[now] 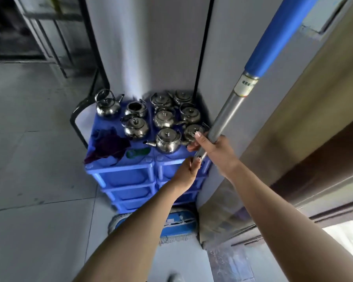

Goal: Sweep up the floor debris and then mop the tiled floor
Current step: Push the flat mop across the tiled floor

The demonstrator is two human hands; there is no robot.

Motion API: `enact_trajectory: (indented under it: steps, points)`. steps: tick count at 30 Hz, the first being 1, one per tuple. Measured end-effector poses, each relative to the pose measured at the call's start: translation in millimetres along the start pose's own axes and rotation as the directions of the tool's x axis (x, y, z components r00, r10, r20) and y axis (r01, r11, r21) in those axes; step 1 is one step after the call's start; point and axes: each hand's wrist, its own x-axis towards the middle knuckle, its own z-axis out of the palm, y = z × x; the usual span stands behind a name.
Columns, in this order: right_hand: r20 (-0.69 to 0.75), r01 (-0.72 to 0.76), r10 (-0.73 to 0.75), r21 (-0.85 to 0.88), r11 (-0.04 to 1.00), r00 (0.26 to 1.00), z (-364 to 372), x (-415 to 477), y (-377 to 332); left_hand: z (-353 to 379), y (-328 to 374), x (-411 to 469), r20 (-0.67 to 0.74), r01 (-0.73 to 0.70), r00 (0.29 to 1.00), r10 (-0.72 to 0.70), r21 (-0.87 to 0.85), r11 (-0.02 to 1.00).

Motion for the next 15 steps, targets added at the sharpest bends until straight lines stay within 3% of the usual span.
enact_trajectory:
  steps: [5, 8, 15]
  points:
    - [0.084, 0.098, -0.095, -0.037, 0.994, 0.992, 49, 2, -20, -27, -5, -20, -0.246, -0.078, 0.968, 0.041, -0.145, 0.986]
    - [0.117, 0.163, -0.157, -0.051, 0.985, 0.981, 84, 1, -27, -44, -17, -30, -0.419, -0.11, 0.908, 0.017, -0.198, 0.974]
    - [0.276, 0.291, -0.264, -0.06, 0.955, 0.924, 176, -14, -61, -109, -28, -72, -0.647, -0.15, 0.762, -0.033, -0.225, 0.963]
